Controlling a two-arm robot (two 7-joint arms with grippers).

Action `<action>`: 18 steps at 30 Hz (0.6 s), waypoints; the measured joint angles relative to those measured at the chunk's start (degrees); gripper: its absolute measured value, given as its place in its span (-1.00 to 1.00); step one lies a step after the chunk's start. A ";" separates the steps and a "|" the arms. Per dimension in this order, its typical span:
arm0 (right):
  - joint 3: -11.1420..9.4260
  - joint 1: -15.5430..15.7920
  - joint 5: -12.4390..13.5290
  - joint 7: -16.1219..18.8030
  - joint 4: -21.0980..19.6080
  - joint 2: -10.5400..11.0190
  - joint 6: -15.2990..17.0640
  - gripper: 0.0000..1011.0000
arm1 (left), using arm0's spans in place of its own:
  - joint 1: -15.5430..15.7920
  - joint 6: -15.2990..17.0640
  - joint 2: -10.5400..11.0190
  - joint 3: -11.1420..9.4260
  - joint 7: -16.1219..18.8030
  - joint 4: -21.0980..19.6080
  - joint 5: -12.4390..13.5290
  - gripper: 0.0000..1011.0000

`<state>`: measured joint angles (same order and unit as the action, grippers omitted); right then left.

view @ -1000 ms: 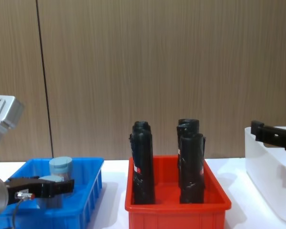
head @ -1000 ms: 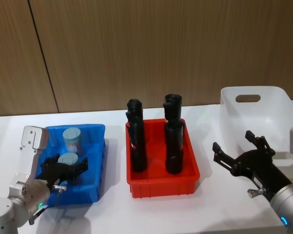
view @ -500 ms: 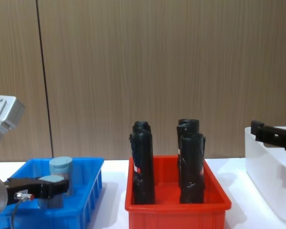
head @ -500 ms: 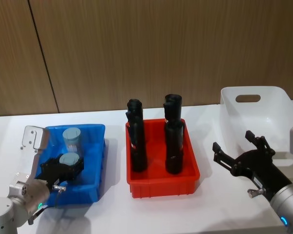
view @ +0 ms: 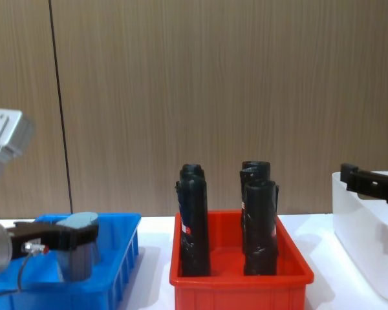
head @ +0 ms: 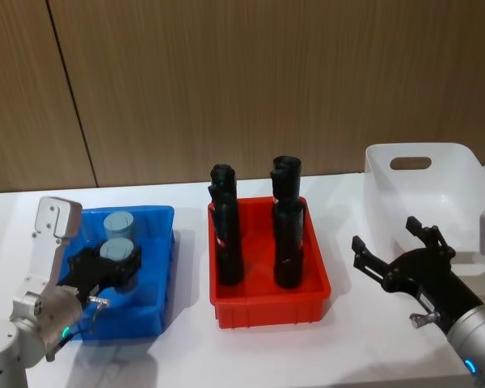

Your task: Pick the cotton swabs from the blue box and place them into the white box.

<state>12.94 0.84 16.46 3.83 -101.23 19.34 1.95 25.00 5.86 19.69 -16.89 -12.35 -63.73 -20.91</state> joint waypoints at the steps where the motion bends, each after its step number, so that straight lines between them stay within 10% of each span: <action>1: 0.00 0.00 0.00 0.00 0.00 0.00 0.00 0.98 | -0.16 -0.04 0.11 0.06 0.03 -0.64 0.05 0.33; 18: 0.00 0.00 0.00 0.00 0.00 0.00 0.00 0.98 | -2.87 -0.86 2.42 1.06 -3.23 -15.17 0.08 0.33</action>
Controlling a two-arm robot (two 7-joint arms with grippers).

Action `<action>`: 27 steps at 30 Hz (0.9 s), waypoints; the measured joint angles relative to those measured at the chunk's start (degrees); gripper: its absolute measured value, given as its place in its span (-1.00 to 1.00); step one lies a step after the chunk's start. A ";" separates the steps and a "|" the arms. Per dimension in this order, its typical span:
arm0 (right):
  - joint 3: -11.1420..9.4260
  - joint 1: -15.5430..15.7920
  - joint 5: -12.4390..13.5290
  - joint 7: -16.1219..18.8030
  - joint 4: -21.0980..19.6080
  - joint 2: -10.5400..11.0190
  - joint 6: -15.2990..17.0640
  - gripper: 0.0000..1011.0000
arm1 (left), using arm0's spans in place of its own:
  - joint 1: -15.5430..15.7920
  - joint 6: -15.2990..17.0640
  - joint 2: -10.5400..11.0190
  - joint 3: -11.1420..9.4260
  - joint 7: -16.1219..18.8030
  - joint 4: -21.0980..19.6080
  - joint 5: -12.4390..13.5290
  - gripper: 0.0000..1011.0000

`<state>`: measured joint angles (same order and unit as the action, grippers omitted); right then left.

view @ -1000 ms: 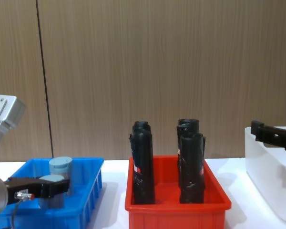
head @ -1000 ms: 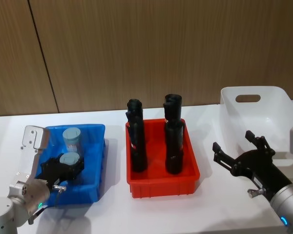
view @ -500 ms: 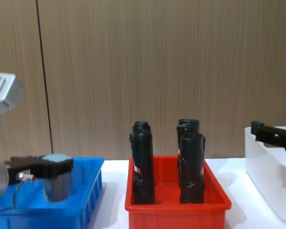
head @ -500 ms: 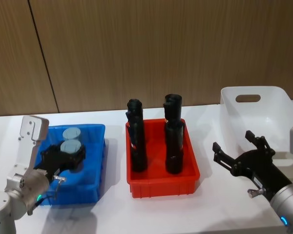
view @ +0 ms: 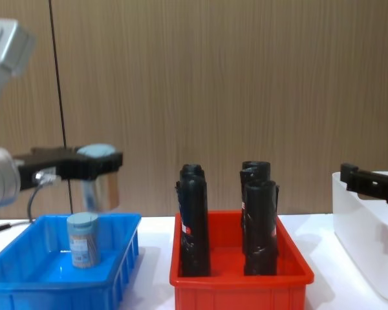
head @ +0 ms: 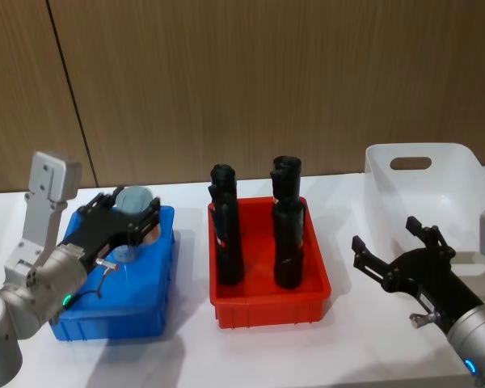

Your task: Pick the cotton swabs from the blue box and place them into the white box.

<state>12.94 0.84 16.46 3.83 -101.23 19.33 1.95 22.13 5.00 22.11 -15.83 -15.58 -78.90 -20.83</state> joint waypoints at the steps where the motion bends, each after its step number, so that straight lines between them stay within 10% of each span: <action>1: 0.00 0.00 0.00 0.00 0.00 0.00 0.00 0.98 | -0.07 0.06 0.06 0.00 -0.28 -0.58 -0.09 0.33; 27: 0.00 0.00 0.00 0.00 0.00 0.00 0.00 0.98 | 2.97 5.18 -3.88 -2.65 -11.13 -7.66 -4.90 0.33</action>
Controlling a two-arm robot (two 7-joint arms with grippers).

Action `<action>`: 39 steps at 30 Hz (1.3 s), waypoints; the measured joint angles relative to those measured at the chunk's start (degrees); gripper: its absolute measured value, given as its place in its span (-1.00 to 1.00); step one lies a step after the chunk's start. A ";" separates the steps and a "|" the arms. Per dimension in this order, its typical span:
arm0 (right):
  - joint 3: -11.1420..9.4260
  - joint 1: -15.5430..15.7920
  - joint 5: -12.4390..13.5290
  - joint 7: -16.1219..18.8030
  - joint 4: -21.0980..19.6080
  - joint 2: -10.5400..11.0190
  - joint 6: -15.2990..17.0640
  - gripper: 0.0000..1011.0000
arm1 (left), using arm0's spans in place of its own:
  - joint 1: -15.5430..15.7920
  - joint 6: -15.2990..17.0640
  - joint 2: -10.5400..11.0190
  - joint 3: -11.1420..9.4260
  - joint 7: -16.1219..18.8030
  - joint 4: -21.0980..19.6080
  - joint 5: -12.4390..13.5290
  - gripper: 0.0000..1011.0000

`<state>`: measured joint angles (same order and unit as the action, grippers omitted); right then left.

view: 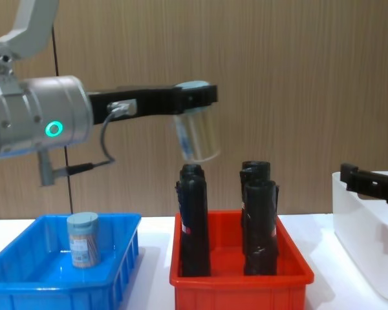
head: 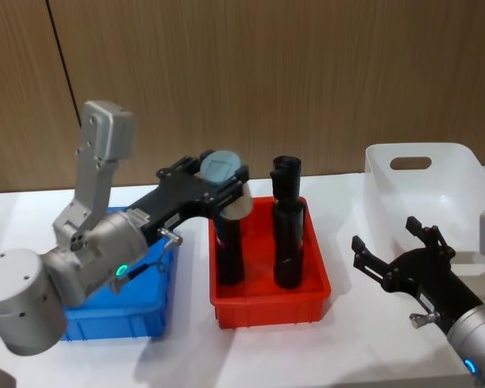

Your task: Pick the cotton swabs from the blue box and place them into the white box.

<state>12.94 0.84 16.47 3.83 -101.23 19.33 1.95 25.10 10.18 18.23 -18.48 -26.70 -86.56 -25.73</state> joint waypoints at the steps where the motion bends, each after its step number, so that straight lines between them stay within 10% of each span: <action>1: 0.00 0.00 0.00 0.00 0.00 0.00 0.00 0.98 | 0.00 0.00 0.00 0.00 0.00 0.00 0.00 0.33; 39: 0.00 0.00 0.00 0.00 0.00 0.00 0.00 0.98 | 10.78 12.58 -7.12 -3.33 -5.80 6.43 2.24 0.33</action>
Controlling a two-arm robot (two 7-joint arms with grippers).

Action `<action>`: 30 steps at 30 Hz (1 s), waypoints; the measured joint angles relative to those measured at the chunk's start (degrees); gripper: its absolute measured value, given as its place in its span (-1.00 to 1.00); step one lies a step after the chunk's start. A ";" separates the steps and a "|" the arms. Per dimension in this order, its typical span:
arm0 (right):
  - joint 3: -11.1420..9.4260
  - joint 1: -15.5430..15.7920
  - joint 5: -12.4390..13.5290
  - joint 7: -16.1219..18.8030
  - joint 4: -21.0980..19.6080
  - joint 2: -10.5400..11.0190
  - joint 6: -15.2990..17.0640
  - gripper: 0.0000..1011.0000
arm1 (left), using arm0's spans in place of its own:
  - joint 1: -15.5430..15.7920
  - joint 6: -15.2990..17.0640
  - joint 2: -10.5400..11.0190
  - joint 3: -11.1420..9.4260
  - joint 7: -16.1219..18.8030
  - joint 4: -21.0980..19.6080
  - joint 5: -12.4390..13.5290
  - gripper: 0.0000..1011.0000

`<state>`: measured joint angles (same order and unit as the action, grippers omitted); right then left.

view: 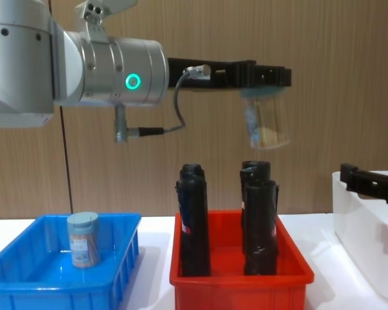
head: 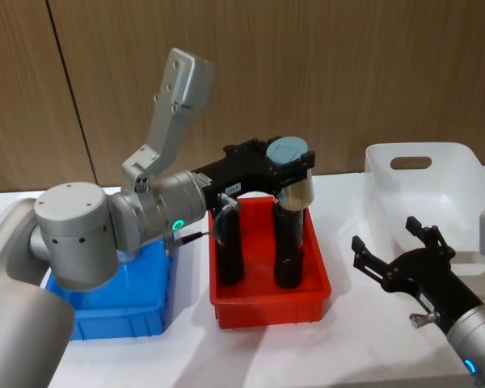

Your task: Pick the cotton swabs from the blue box and place them into the white box.

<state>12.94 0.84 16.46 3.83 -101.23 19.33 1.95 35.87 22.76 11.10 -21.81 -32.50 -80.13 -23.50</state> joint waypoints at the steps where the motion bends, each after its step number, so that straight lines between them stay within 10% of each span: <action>1: 0.00 0.00 0.00 0.00 0.00 0.00 0.00 0.98 | 0.09 0.08 -0.04 -0.03 -0.06 0.03 0.05 0.33; 30: -0.68 -5.77 -3.70 9.40 0.75 0.86 8.75 0.98 | 1.43 1.29 -0.75 -0.39 -0.75 0.62 0.76 0.33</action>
<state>12.26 -4.93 12.76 13.22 -100.48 20.19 10.69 37.30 24.06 10.35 -22.20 -33.25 -79.51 -22.74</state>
